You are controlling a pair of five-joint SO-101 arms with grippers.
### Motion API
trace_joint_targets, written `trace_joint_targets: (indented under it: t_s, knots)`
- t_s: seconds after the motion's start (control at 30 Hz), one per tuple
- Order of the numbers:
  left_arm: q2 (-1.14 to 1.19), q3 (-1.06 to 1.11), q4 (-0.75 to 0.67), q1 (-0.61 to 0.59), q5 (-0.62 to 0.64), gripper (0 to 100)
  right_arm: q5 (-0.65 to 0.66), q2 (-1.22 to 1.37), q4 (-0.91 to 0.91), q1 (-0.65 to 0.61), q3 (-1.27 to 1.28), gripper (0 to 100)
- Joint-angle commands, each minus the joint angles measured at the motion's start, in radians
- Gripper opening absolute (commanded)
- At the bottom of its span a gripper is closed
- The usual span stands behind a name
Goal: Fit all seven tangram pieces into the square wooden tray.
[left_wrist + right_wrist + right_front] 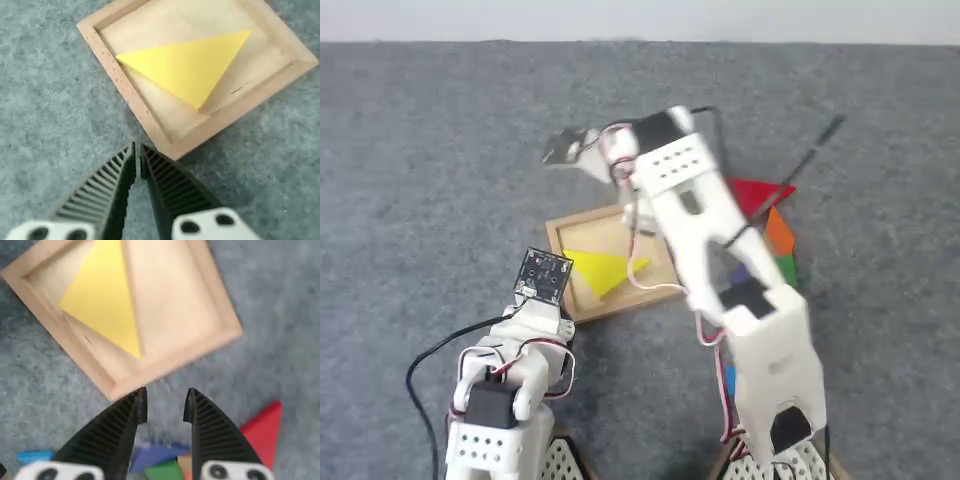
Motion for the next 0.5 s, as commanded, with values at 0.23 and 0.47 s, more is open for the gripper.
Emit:
trace_joint_targets:
  t_s: [0.23,0.47]
  knots:
    - [-0.018,-0.01,0.005,-0.006,-0.002,2,-0.149,-0.585,-0.576,0.007,0.872,12.5]
    - [-0.018,-0.01,0.005,-0.006,-0.002,2,-0.245,-0.754,-1.066,-0.036,1.393,13.0]
